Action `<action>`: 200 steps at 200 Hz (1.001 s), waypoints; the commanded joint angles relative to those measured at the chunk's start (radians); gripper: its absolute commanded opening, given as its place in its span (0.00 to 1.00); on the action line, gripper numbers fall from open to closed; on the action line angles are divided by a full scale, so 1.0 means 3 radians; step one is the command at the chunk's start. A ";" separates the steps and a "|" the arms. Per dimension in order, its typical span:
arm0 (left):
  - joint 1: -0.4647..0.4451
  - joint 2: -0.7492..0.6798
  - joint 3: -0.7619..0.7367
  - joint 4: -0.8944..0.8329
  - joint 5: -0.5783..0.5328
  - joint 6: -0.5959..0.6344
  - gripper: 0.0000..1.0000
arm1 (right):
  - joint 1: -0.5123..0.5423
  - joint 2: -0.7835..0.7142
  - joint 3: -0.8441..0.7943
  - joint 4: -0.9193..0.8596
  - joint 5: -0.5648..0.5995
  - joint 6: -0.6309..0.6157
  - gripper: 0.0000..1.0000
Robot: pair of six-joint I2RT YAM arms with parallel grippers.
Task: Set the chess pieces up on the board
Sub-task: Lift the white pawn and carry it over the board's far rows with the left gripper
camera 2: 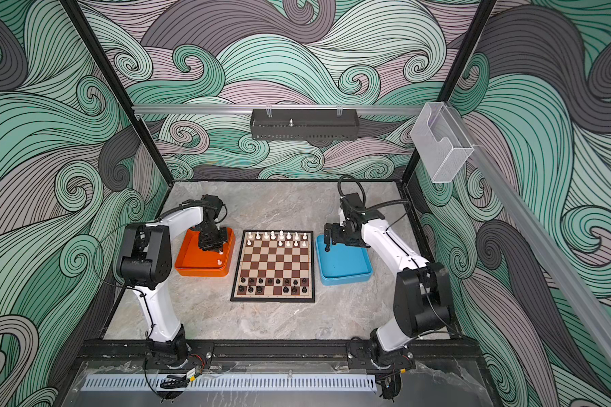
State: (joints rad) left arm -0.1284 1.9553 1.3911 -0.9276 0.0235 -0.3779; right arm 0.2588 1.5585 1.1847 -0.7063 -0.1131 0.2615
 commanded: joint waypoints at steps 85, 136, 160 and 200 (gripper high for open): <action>-0.0232 -0.0358 0.0599 -0.0773 -0.0324 0.0123 0.11 | -0.0024 0.0030 -0.0012 0.0005 -0.0062 -0.0038 1.00; -0.0721 -0.0240 0.1012 -0.0855 -0.0254 -0.0015 0.11 | -0.0025 0.0010 -0.0009 0.0008 -0.0111 -0.0033 1.00; -0.0975 0.0000 0.1284 -0.0873 -0.0208 -0.0027 0.11 | -0.0028 -0.0003 -0.0017 0.0007 -0.0115 -0.0033 1.00; -0.1278 0.0379 0.1706 -0.0926 -0.0173 -0.0010 0.11 | -0.0034 -0.0032 -0.0058 0.0007 -0.0115 -0.0046 1.00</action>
State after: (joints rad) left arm -0.4728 2.0068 1.8343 -1.1519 -0.0422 -0.3702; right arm 0.2577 1.5585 1.1824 -0.7040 -0.1390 0.2615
